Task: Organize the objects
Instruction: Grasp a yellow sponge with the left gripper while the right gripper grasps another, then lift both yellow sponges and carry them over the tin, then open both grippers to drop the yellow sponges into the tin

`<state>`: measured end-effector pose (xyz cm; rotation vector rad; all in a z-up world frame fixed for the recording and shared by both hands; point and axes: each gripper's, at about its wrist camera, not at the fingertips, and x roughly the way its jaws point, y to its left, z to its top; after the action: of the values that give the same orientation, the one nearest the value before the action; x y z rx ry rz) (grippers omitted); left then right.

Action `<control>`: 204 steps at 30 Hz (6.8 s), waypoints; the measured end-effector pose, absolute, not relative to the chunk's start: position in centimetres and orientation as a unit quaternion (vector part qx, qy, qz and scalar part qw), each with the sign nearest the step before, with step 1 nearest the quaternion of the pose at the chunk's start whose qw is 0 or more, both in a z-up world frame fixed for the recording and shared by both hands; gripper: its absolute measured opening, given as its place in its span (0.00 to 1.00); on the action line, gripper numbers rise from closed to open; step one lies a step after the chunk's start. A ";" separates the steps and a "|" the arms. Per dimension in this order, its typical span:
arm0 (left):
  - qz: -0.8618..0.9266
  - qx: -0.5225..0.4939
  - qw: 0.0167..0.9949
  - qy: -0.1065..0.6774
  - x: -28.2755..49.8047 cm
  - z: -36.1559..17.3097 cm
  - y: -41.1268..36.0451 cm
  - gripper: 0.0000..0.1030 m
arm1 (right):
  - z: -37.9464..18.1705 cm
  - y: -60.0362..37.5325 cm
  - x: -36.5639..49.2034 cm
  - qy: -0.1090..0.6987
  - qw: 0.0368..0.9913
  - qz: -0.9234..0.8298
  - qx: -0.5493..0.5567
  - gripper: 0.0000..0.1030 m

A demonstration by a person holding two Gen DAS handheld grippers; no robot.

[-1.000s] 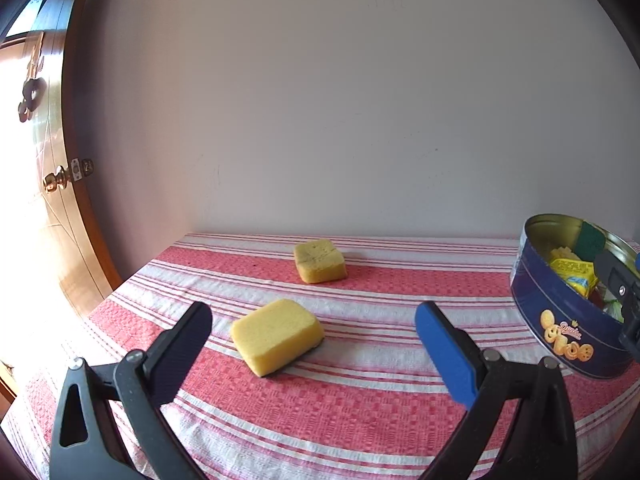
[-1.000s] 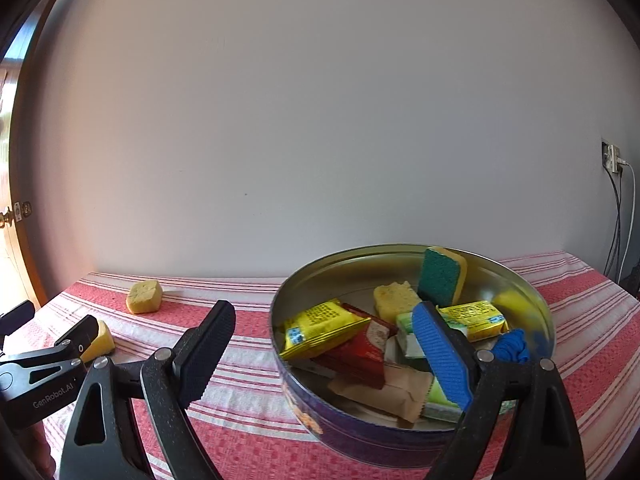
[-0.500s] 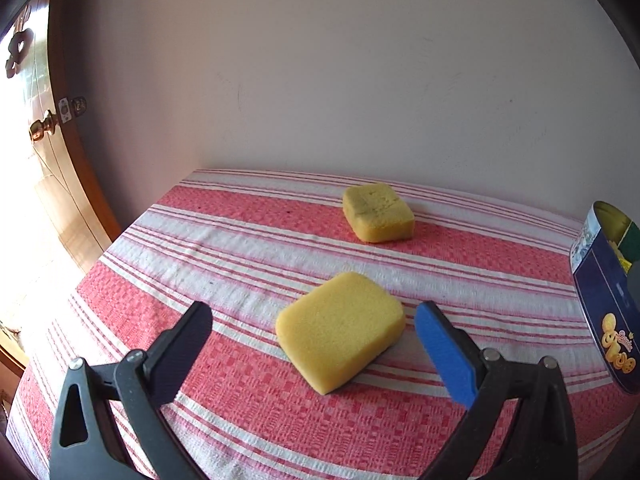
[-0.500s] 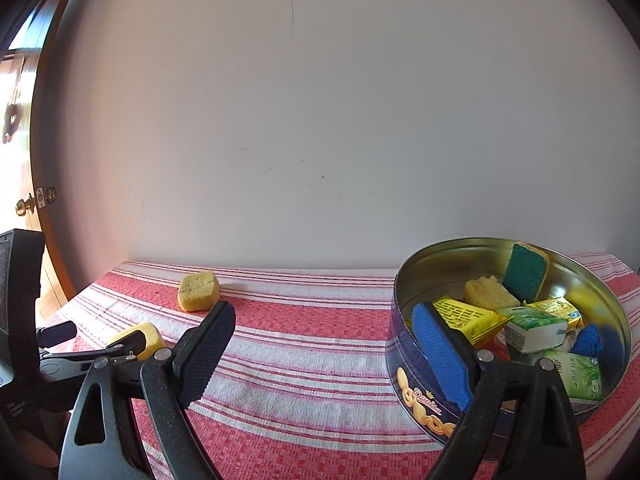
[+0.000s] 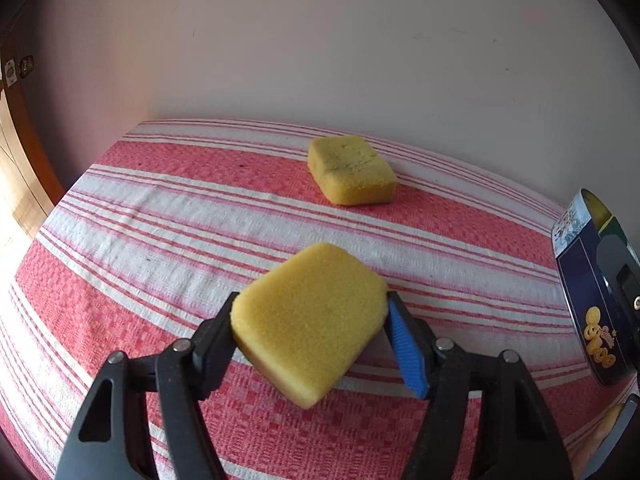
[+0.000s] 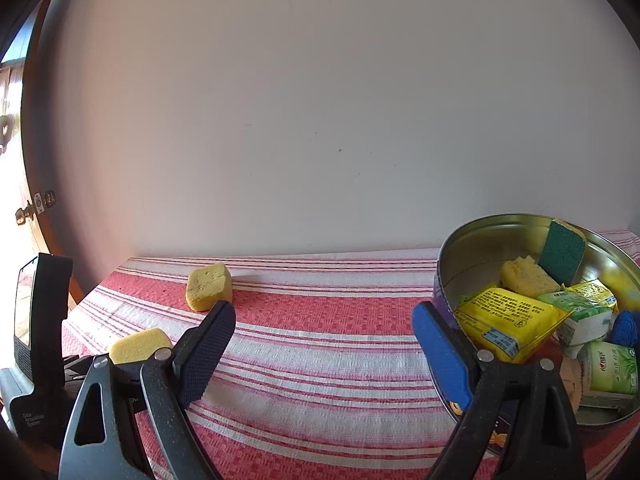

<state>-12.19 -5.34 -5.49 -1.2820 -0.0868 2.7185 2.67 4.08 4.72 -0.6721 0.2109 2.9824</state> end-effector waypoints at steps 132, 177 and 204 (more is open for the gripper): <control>0.965 -0.201 0.167 0.014 -1.1 2.3 22.8 0.64 | 9.3 25.1 10.5 0.013 0.201 0.963 -0.181 0.54; 0.954 -0.264 0.131 0.046 -6.8 -2.1 27.4 0.64 | 7.4 25.4 7.5 0.067 0.176 0.954 -0.235 0.54; 0.957 -0.255 0.133 -0.038 -6.6 -0.6 23.2 1.00 | 8.6 28.1 9.3 0.177 0.072 0.961 -0.200 0.92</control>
<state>-6.57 23.25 -0.63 -0.7385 -0.1090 2.7769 9.28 28.07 8.59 -0.6000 0.5327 2.8880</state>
